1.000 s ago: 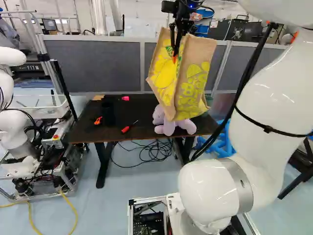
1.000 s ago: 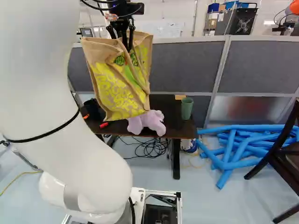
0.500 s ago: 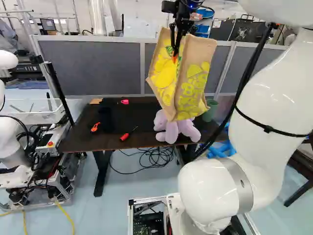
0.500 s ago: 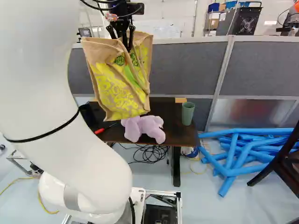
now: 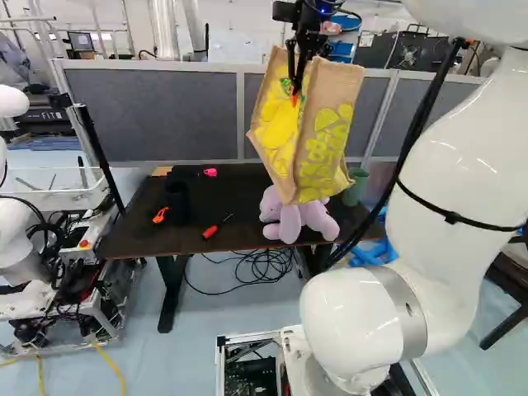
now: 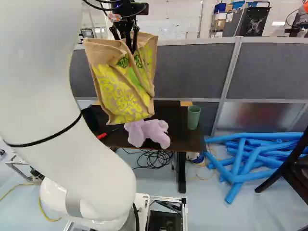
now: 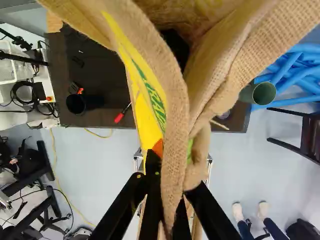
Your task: Pick up the bag on the ground and place it on the table
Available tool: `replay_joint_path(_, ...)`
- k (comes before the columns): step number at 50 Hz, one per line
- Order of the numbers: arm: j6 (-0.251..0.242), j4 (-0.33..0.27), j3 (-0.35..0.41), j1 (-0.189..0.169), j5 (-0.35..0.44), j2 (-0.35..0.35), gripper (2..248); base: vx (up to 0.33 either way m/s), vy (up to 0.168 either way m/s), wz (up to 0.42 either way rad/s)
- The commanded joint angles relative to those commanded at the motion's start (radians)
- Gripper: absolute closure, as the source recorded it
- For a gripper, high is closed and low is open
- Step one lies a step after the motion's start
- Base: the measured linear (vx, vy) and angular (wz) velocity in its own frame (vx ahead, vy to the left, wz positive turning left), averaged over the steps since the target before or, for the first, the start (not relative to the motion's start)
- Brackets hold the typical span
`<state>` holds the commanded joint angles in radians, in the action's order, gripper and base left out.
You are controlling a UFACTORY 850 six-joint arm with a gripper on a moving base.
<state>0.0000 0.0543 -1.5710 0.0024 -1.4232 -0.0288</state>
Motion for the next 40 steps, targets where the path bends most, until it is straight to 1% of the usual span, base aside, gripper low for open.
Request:
replay_joint_path(6,0.002,0.000,0.000,0.000,0.000,0.000,229,0.000,0.000,0.000)
replay_joint_path(11,0.032,0.000,0.000,0.000,0.000,0.000,229,0.000,0.000,0.000)
replay_joint_path(20,0.117,0.000,0.000,0.000,0.000,0.000,229,0.000,0.000,0.000)
replay_joint_path(40,0.326,0.000,0.000,0.000,0.000,0.000,229,0.000,0.000,0.000)
